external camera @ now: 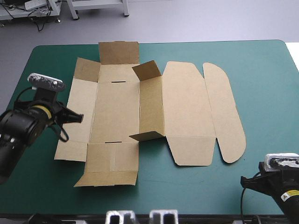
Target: Fold the box
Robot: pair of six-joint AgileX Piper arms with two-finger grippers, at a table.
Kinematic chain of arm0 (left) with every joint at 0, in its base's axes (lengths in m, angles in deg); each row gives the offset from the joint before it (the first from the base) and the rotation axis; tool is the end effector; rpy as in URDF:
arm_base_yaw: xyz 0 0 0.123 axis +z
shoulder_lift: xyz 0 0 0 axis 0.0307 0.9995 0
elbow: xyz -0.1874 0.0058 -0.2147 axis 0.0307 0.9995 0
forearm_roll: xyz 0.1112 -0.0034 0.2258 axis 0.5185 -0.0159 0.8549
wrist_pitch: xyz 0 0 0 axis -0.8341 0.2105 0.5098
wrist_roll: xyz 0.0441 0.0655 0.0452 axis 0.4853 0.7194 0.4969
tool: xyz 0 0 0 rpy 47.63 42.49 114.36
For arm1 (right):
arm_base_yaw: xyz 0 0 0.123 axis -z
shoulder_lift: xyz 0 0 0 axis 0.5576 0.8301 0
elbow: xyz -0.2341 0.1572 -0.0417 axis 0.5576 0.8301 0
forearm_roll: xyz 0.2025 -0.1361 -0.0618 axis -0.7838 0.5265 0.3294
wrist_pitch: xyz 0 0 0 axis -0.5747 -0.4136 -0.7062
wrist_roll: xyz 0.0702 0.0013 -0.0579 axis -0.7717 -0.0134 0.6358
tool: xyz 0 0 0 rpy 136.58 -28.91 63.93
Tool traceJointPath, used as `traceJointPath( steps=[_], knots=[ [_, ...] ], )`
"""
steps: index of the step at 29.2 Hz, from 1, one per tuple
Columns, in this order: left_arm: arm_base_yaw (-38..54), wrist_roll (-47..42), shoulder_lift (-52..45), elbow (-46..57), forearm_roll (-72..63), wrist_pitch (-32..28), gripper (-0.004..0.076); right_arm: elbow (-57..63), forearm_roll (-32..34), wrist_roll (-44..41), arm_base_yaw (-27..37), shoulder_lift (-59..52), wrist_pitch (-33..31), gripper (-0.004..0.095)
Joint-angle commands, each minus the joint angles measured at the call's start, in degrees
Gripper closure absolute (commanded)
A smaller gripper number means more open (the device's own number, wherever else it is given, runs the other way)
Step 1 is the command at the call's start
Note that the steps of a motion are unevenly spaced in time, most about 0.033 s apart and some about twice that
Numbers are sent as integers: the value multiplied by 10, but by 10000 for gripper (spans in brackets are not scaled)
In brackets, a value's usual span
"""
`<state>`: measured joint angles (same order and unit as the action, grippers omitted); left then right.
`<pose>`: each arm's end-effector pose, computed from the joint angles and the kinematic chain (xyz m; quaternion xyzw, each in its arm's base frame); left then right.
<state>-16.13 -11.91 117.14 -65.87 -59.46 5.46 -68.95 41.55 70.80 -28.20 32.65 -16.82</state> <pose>0.2004 -0.0383 0.3808 0.1136 0.9081 0.0775 0.3955 0.0474 0.0039 0.2817 -0.0092 0.8891 0.0036 0.4576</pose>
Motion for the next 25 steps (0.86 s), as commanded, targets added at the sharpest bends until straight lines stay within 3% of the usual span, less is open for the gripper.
traceJointPath(
  steps=[1,7,12,19,22,24,25],
  knots=[
    [83,-15,70,-91,-11,-21,731,-13,4,5,0,6,36,928],
    [297,123,166,-192,-254,49,727,-13,5,5,0,6,36,928],
    [464,156,206,-209,-429,118,727,-13,5,5,0,6,36,928],
    [512,179,238,-209,-420,169,720,-13,5,3,0,6,36,928],
    [512,210,255,-209,-465,186,650,-13,5,2,0,6,36,928],
    [512,220,267,-209,-479,197,566,-13,5,2,0,6,34,928],
    [508,221,276,-209,-476,198,468,-13,5,2,0,6,33,928]
  ],
)
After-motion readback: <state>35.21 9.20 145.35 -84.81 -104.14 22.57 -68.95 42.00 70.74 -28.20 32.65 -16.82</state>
